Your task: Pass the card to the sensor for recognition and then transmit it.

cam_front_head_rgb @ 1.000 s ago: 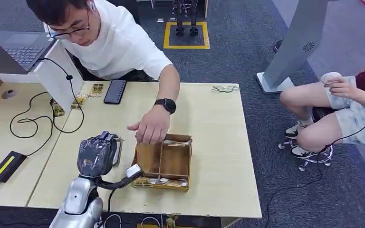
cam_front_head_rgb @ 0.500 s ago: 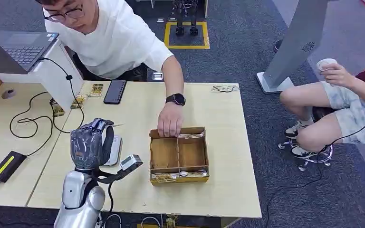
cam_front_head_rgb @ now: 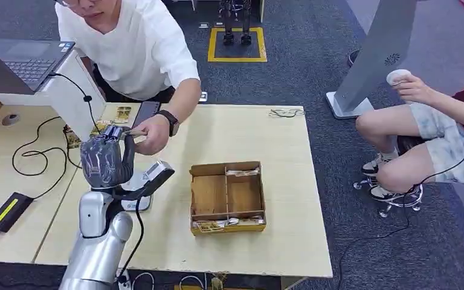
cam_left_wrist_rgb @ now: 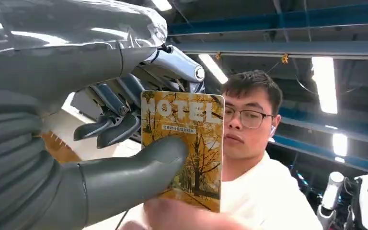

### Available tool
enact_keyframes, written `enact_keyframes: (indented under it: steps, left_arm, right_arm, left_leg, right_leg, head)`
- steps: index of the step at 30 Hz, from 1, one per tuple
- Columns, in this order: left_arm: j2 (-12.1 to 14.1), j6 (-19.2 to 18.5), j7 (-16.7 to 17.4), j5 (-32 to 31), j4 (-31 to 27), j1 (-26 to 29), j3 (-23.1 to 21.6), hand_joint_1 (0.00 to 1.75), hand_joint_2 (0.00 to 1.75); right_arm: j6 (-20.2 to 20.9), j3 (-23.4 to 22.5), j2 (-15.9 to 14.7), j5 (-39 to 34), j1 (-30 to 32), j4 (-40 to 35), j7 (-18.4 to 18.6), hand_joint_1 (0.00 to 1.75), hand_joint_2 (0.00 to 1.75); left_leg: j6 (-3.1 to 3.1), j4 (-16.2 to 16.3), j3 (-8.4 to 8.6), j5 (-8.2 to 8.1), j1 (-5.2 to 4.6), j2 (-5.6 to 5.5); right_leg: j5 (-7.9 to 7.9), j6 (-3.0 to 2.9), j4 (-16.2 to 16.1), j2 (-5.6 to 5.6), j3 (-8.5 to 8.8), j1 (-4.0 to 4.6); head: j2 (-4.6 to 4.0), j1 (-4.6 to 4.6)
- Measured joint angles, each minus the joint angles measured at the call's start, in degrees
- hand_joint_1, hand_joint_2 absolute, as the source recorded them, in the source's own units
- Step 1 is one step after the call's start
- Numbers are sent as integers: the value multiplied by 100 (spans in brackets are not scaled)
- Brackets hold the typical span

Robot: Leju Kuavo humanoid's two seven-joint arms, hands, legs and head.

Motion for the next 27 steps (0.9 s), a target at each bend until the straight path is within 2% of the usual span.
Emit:
enact_keyframes:
  steps: [6, 7, 8, 27]
  left_arm:
    - [103, 0, 295, -33, 372, -262, -162, 175, 175]
    - [111, 0, 293, -2, 424, -288, -188, 122, 175]
    - [120, 0, 277, 48, 463, -309, -221, 3, 175]
    - [144, 0, 94, 223, 612, -338, -498, 0, 175]
  right_arm:
    - [7, 26, 0, 83, -5, 7, 22, 0, 175]
    - [7, 31, -2, 83, -5, 7, 24, 0, 175]
    - [7, 33, -2, 83, -5, 7, 28, 0, 175]
    - [7, 79, -7, 83, -4, 35, -28, 0, 175]
  left_leg:
    - [0, 0, -2, 0, 0, 0]
    - [0, 0, -1, 0, 0, 0]
    - [0, 0, -1, 0, 0, 1]
    - [0, 0, -2, 0, 0, 0]
  right_leg:
    - [0, 0, 0, 0, -2, 0]
    - [0, 0, 0, 0, -2, 0]
    - [0, 0, 0, 0, -3, 0]
    - [0, 0, 0, 0, -2, 0]
  head:
    - [0, 0]
    - [0, 2]
    - [0, 0]
    - [0, 0]
